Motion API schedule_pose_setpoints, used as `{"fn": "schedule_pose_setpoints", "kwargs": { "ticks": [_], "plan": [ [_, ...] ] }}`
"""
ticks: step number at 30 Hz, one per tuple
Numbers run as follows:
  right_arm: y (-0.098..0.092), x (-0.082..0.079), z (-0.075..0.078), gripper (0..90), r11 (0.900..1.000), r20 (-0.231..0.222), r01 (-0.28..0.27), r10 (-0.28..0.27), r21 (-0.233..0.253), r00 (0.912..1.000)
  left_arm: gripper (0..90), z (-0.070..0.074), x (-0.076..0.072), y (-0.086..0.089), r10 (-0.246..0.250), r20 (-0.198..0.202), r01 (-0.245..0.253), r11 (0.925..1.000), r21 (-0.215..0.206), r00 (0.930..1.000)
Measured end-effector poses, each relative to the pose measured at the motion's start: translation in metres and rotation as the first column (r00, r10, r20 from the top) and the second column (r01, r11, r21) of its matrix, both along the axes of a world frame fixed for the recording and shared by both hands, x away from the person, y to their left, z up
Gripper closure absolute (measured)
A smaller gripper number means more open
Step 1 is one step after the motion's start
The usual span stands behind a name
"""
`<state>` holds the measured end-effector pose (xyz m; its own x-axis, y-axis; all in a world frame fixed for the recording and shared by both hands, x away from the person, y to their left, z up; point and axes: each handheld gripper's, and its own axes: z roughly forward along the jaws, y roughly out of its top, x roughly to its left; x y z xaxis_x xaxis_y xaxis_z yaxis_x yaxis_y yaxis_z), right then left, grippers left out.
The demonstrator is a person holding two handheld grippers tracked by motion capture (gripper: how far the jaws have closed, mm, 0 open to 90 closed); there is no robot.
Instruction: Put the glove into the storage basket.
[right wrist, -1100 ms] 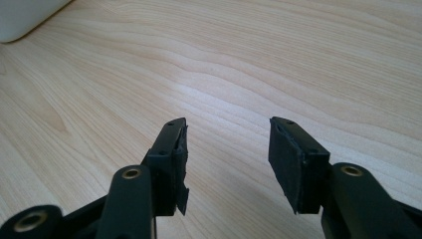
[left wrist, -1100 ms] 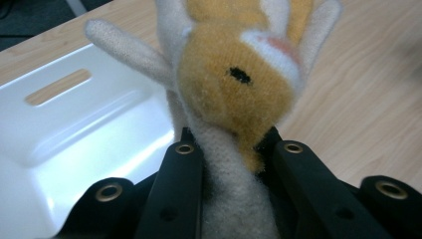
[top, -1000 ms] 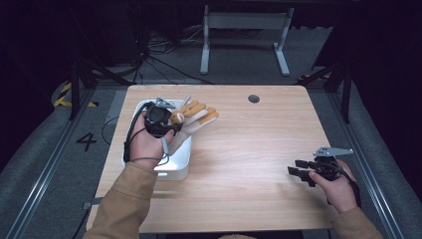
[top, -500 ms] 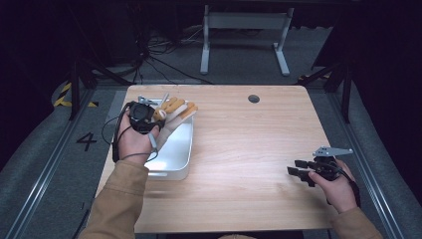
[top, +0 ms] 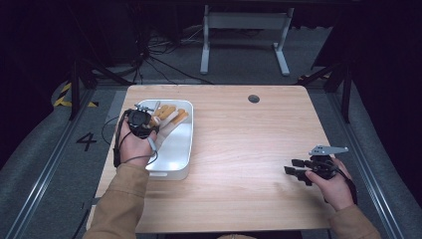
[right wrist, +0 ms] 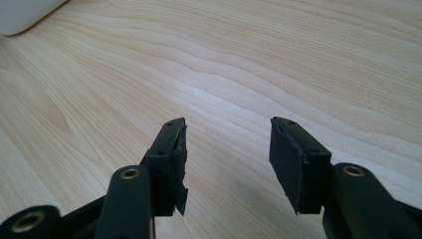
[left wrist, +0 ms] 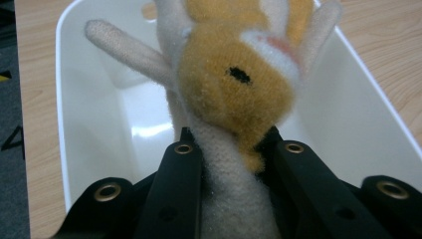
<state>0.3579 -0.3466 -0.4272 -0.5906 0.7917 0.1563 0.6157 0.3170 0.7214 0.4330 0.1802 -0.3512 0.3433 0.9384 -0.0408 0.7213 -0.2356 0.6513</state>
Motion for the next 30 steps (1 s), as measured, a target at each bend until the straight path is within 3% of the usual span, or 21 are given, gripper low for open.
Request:
{"fn": "schedule_pose_setpoints", "kwargs": {
  "ticks": [11, 30],
  "plan": [
    [0.004, 0.002, 0.001, 49.6, 1.000, 0.003, -0.015, 0.015, -0.006, 0.9999, 79.8, -0.026, 0.010, 0.002, 0.030, -0.056, -0.032, 0.9985, -0.044, 0.9980],
    [0.003, 0.000, -0.002, 49.2, 1.000, -0.006, -0.012, 0.012, -0.012, 0.9999, 79.2, -0.048, 0.028, 0.001, 0.078, -0.164, -0.083, 0.9962, -0.026, 0.9834]
  ]
}}
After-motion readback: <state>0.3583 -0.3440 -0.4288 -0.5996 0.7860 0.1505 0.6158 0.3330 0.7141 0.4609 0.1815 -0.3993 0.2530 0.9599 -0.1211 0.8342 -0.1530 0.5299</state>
